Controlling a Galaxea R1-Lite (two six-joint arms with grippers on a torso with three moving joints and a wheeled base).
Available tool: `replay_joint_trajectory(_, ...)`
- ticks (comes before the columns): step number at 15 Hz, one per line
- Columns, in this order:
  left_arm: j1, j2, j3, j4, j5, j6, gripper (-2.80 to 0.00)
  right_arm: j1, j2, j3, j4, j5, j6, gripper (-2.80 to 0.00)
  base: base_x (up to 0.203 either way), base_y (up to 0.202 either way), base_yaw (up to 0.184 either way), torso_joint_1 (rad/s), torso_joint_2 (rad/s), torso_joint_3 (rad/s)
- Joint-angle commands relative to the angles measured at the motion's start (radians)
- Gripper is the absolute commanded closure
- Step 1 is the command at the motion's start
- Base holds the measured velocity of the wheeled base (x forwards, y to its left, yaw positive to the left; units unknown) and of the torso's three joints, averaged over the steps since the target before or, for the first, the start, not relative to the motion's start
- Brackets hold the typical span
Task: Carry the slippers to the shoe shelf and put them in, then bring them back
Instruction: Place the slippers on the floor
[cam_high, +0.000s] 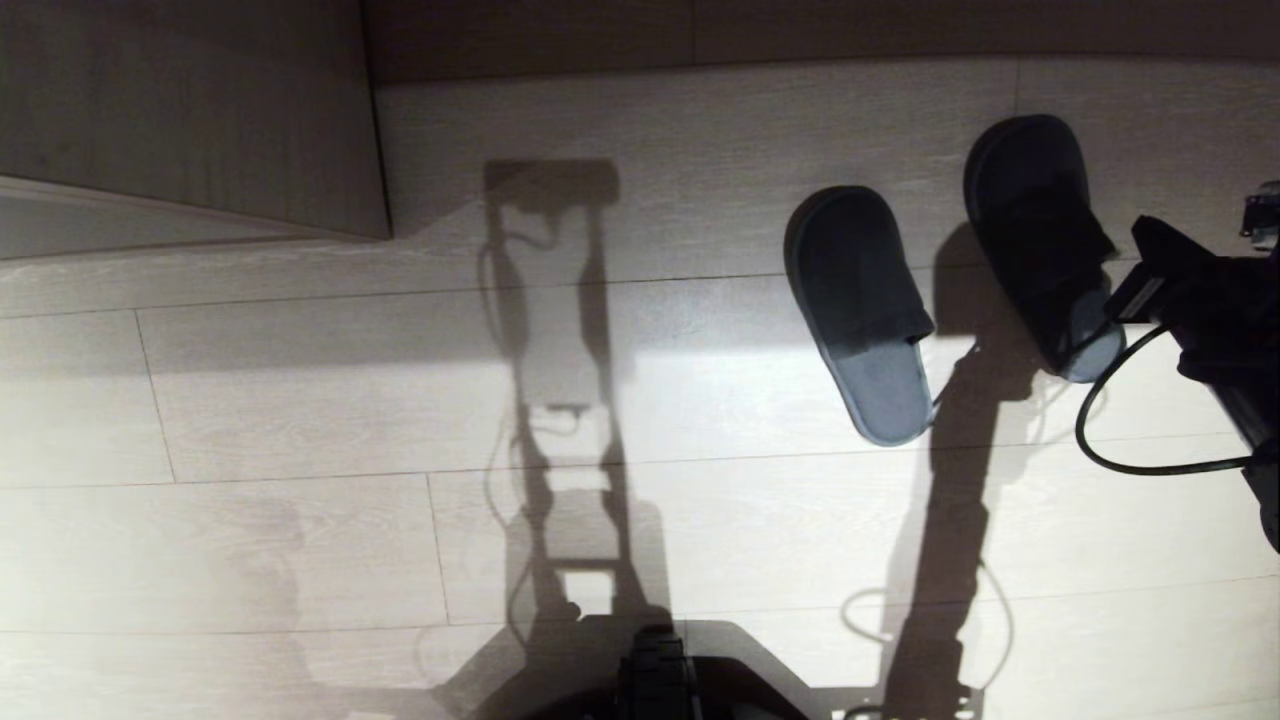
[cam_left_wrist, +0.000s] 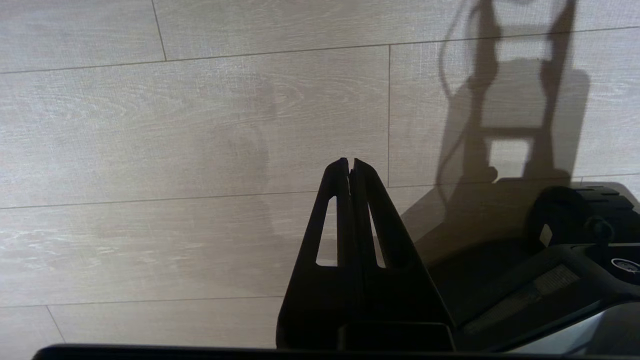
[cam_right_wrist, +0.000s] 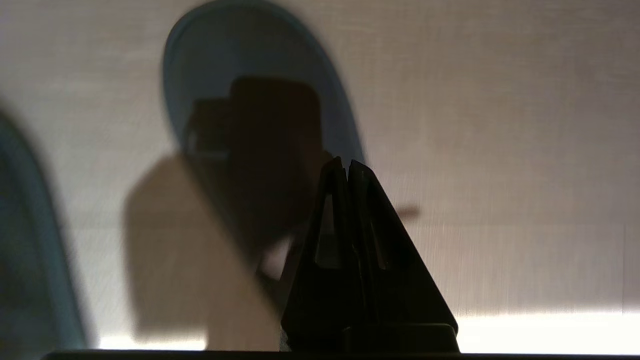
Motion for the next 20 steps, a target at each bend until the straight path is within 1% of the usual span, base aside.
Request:
replay_joint_trajectory(1,0.001,-0.002,0.000,0.000,0.000,0.000,0.00,-0.004,0.085,-0.063,-0.009,0.001,-0.001,0.00,0.000,0.000,0.000,0.000,0.00,0.000)
replay_joint_trajectory(5,0.000,-0.001,0.000,0.000,0.000,0.000,0.00,0.000,0.252,-0.230,-0.035,0.018,0.009,0.00,0.000,0.000,0.000,0.000,0.00,0.000)
replay_joint_trajectory(6,0.001,0.000,0.000,0.000,0.000,0.001,0.00,0.002,0.269,-0.247,-0.040,0.023,0.011,0.00,0.000,0.000,0.000,0.000,0.00,0.000)
replay_joint_trajectory(11,0.000,0.000,0.000,0.000,0.000,0.000,0.00,0.010,0.247,-0.212,-0.041,0.029,0.027,0.00,0.000,0.000,0.000,0.000,0.00,0.000)
replay_joint_trajectory(13,0.000,-0.002,0.000,0.000,0.000,0.000,0.00,0.035,0.222,-0.185,-0.040,0.029,0.051,0.00,0.000,0.000,0.000,0.000,0.00,0.000)
replay_joint_trajectory(20,0.001,0.000,0.000,0.000,0.000,0.000,0.00,0.102,0.188,-0.115,-0.057,0.027,0.053,0.00,0.000,0.000,0.000,0.000,0.00,0.000)
